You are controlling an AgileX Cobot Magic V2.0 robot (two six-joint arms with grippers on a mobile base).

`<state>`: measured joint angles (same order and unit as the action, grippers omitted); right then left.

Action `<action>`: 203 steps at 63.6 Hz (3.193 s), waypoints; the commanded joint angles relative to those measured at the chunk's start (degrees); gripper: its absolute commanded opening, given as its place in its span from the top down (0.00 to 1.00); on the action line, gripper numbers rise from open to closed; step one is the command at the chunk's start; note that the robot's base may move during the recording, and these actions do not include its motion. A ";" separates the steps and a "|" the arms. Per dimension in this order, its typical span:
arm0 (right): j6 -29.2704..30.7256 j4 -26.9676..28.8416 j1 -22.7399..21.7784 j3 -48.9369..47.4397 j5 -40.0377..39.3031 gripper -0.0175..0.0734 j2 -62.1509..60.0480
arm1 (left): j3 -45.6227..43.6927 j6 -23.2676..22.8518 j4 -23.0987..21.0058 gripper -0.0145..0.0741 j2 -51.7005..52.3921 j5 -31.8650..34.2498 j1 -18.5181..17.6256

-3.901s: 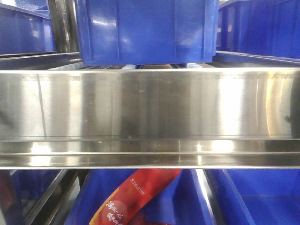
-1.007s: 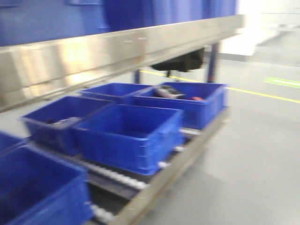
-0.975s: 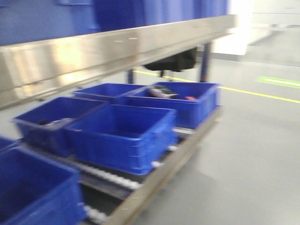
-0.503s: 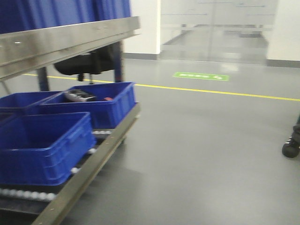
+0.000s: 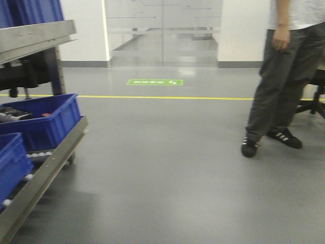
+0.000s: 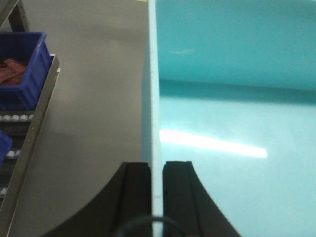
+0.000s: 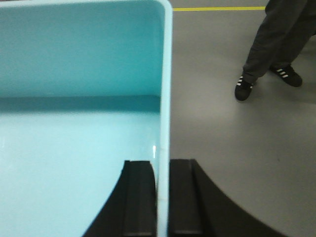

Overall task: Fetch blue bin and place on conveyor start
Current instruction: 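Hold the bin in both grippers while driving to the red conveyor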

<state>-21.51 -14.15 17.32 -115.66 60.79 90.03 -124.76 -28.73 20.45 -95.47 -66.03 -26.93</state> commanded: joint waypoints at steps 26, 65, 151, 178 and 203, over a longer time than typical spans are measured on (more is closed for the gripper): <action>0.48 -0.71 0.01 -0.85 -6.04 0.98 -0.91 | -0.61 -0.24 -0.55 0.96 0.86 2.87 -0.31; 0.48 -0.71 0.01 -0.85 -4.36 0.98 -0.91 | -0.61 -0.24 -0.55 0.96 0.86 2.87 -0.31; 0.48 -0.71 0.01 -0.85 -4.36 0.98 -0.91 | -0.61 -0.24 -0.43 0.96 0.86 2.86 -0.31; 0.48 -0.71 0.01 -0.85 -4.36 0.98 -0.91 | -0.61 -0.24 -0.43 0.96 0.86 2.86 -0.31; 0.48 -0.71 0.01 -0.85 -4.36 0.98 -0.91 | -0.61 -0.24 1.32 0.96 0.86 2.86 -0.31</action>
<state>-21.51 -14.69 17.32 -115.75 58.81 89.72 -124.76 -28.73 21.37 -95.47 -66.03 -26.93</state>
